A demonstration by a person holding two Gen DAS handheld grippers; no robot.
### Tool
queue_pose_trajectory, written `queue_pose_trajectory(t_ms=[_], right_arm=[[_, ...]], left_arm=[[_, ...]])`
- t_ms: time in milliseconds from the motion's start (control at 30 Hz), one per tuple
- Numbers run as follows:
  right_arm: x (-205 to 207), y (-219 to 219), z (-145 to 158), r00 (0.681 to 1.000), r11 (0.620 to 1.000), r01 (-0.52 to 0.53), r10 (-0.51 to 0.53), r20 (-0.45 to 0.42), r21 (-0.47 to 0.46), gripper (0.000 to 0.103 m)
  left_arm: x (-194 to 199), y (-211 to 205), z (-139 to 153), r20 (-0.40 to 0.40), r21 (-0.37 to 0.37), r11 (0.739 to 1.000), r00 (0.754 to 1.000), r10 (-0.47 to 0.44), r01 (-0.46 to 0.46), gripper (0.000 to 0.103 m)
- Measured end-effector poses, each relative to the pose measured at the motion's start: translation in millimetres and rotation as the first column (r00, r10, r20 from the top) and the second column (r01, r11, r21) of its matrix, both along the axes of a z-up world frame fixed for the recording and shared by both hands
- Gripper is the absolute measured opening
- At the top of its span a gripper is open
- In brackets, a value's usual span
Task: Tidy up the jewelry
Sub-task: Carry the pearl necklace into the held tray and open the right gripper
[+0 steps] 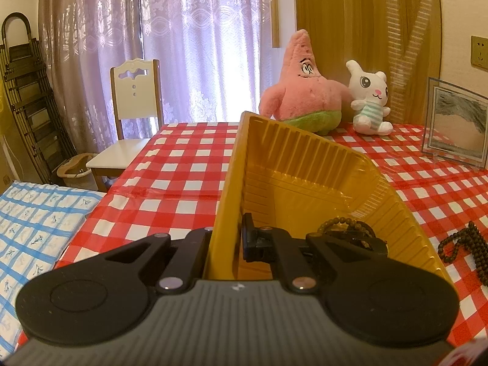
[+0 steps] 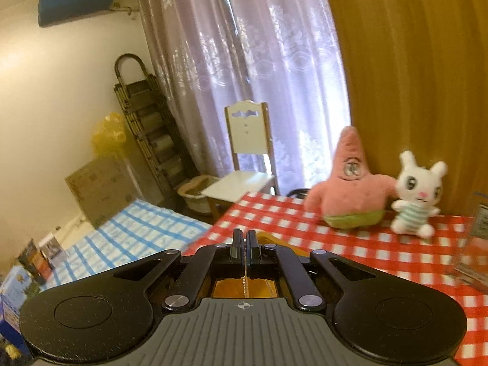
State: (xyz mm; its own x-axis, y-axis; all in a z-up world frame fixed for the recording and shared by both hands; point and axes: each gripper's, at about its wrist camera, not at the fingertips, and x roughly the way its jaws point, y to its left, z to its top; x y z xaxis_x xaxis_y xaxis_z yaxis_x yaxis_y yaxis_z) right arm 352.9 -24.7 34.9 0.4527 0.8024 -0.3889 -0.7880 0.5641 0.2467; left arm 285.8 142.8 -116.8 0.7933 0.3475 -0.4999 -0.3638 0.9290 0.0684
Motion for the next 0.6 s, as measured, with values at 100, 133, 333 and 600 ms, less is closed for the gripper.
queue_pose_trajectory(t_ms=[100,133,333,600], right_arm=[[5.9,15.1,-9.5,1.0,0.999,-0.011,0.012,-0.021,0.032,0.001],[9.2,21.5,-16.8,0.999,1.0,-0.012,0.013,-0.042,0.025,0.001],[26.3,45.1,-66.3,0.988,0.998,-0.019,0.01,-0.151,-0.055,0.001],[27.6,42.4,-92.6,0.975,0.993,-0.011,-0.016,-0.222,-0.117,0.004]], left_arm=[[-0.1,0.5,-0.2,0.0,-0.002,1.0,1.0,0.0,0.0,0.006],[-0.1,0.7,-0.4,0.001,-0.004,1.0,1.0,0.0,0.0,0.006],[-1.2,3.2,-2.3,0.001,-0.014,1.0,1.0,0.002,-0.002,0.006],[-2.0,4.1,-3.1,-0.001,-0.02,1.0,1.0,0.002,-0.002,0.006]])
